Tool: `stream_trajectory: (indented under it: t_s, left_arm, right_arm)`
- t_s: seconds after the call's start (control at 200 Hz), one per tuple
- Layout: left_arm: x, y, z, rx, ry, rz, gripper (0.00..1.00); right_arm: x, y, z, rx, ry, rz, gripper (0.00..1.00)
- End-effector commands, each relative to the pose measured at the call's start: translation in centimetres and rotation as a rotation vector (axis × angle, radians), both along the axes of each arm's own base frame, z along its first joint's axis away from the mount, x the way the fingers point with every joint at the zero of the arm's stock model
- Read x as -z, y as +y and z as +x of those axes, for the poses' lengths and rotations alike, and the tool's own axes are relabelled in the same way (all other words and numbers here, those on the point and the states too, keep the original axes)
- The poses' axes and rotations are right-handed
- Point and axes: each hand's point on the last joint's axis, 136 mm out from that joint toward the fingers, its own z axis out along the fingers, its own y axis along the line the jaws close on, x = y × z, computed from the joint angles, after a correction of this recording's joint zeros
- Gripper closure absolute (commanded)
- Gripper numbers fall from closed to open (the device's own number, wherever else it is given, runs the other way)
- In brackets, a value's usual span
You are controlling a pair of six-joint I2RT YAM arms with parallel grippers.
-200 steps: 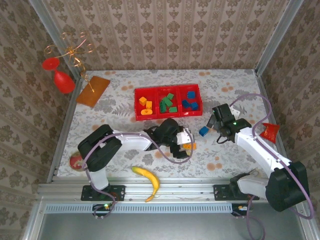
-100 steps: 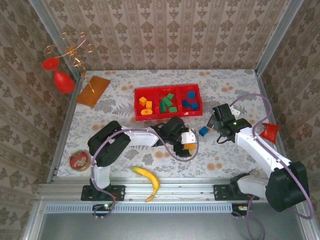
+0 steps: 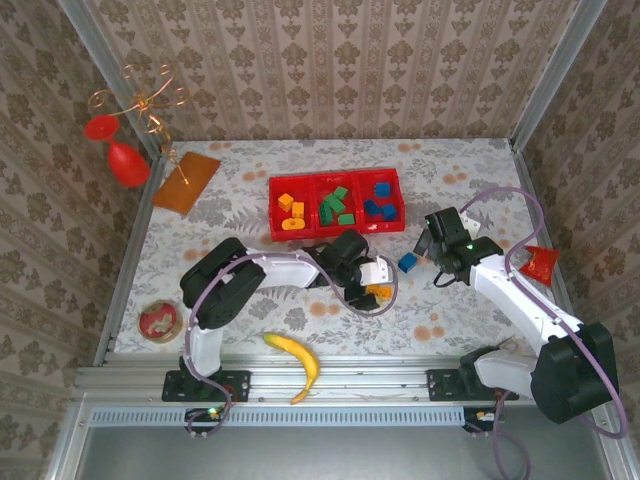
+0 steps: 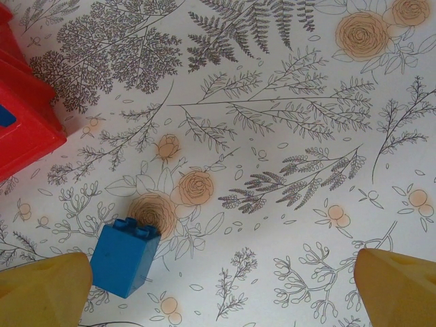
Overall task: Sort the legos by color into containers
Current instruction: Pick up the lego from the middle-left of the table.
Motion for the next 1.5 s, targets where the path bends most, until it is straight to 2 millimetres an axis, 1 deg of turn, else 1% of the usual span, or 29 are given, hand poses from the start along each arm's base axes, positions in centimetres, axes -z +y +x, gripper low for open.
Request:
stream_trajectory:
  t_s: [0.0, 0.19, 0.395, 0.635, 0.845, 1.135, 1.37, 1.495]
  left_arm:
    - [1.1, 0.2, 0.2, -0.002, 0.029, 0.04, 0.3]
    - [1.5, 0.3, 0.2, -0.008, 0.036, 0.052, 0.38]
    - [1.2, 0.3, 0.4, -0.027, 0.023, 0.047, 0.55]
    - [0.0, 0.3, 1.0, -0.053, -0.01, 0.018, 0.66]
    - [-1.1, 0.2, 1.5, -0.087, -0.035, -0.011, 0.73]
    - [-3.2, 0.5, 2.6, -0.163, -0.063, -0.066, 0.76]
    - [-5.2, 1.6, 4.1, -0.259, -0.09, -0.121, 0.77]
    - [-6.9, 2.4, 4.8, -0.312, -0.106, -0.162, 0.77]
  right_arm:
    - [-0.9, -0.2, 0.1, 0.023, -0.011, 0.01, 0.0]
    - [-0.9, -0.2, 0.2, 0.022, -0.009, 0.01, 0.0]
    - [-0.9, -0.2, 0.1, 0.023, -0.01, 0.013, 0.0]
    - [-0.8, -0.2, 0.1, 0.025, -0.009, 0.012, 0.0]
    - [-0.8, -0.3, 0.1, 0.026, -0.009, 0.01, 0.0]
    - [-0.7, -0.3, 0.0, 0.029, -0.006, 0.011, 0.0]
    - [-0.7, -0.3, 0.0, 0.029, -0.007, 0.012, 0.0]
    - [-0.7, -0.3, 0.0, 0.027, -0.009, 0.013, 0.0]
